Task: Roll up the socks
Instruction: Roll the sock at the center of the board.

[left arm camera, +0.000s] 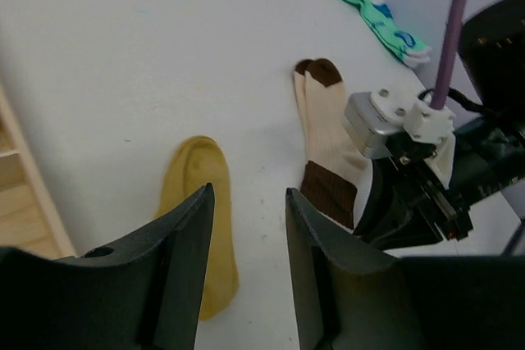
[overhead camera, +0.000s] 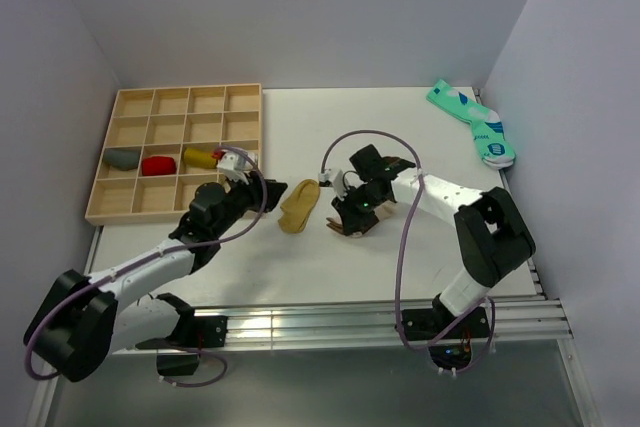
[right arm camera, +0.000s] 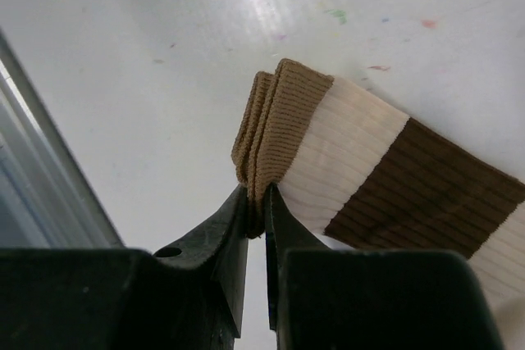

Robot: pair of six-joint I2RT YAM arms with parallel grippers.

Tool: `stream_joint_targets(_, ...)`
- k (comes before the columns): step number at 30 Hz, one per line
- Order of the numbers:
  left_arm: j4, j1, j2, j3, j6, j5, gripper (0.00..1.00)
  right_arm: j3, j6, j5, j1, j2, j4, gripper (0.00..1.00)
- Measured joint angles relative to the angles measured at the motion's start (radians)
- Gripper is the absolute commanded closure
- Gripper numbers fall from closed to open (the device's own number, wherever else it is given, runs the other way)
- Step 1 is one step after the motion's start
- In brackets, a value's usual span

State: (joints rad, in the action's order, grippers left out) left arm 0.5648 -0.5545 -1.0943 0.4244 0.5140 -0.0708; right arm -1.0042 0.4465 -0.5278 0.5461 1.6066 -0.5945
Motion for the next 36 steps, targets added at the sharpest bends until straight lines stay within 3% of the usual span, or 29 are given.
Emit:
stream_joint_targets(8, 0.193, -0.086, -0.32, 0.046, -0.082, -0.241, 0.51, -0.01, 0.103, -0.183, -0.093, 0.128, -0.131, 0.94)
stream_joint_targets(16, 0.343, -0.1, -0.579, 0.15, -0.089, -0.43, 0.5, -0.097, 0.181, -0.305, -0.174, 0.242, -0.284, 0.96)
stream_joint_targets(36, 0.515, -0.175, -0.868, 0.359, -0.037, -0.687, 0.45, -0.162, 0.33, -0.456, -0.367, 0.363, -0.506, 0.98)
